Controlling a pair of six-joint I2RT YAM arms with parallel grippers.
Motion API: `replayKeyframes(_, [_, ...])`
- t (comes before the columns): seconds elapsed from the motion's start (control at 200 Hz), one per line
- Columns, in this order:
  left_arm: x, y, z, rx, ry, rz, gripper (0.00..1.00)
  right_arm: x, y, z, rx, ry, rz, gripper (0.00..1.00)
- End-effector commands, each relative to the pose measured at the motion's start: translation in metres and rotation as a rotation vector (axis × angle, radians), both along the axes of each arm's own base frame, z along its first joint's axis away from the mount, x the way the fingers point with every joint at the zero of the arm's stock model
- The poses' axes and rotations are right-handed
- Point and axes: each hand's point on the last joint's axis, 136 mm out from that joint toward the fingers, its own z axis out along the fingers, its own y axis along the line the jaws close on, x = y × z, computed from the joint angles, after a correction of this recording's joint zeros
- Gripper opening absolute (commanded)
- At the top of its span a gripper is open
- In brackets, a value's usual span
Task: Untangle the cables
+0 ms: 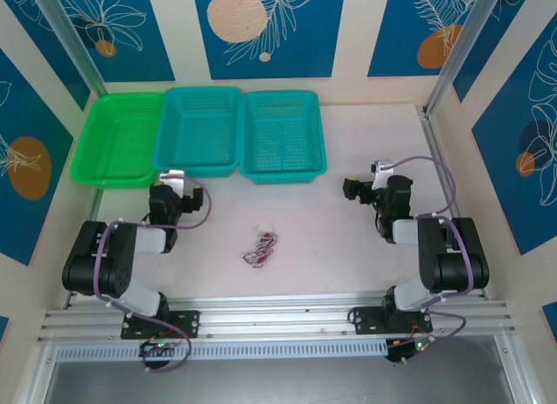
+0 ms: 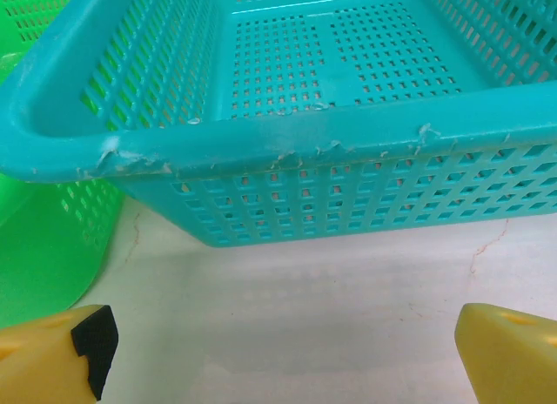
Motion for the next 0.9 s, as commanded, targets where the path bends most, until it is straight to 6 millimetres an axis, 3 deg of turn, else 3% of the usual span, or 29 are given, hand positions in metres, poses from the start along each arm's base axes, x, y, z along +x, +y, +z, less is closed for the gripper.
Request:
replayKeyframes(0.0, [0.002, -0.002, 0.005, -0.021, -0.025, -0.010, 1.00, 0.000, -0.001, 0.000, -0.023, -0.018, 0.000, 1.00])
replayKeyframes(0.58, [0.001, -0.001, 0.004, -0.020, -0.024, -0.009, 1.00, 0.000, 0.000, 0.004, -0.023, -0.021, 0.005, 1.00])
replayKeyframes(0.695, [0.000, -0.004, 0.011, -0.019, -0.032, -0.027, 1.00, -0.002, -0.011, 0.029, -0.068, 0.009, -0.113, 1.00])
replayKeyframes(0.755, [-0.003, -0.007, 0.019, -0.012, -0.041, -0.039, 1.00, -0.010, -0.024, 0.053, -0.047, 0.018, -0.234, 0.99])
replayKeyframes(0.83, [-0.008, -0.003, 0.034, 0.009, -0.047, 0.007, 1.00, -0.028, -0.030, 0.079, 0.085, 0.073, -0.331, 1.00])
replayKeyframes(0.895, [-0.016, 0.000, 0.050, 0.002, -0.047, 0.046, 1.00, -0.044, -0.023, 0.093, 0.214, 0.133, -0.344, 1.00])
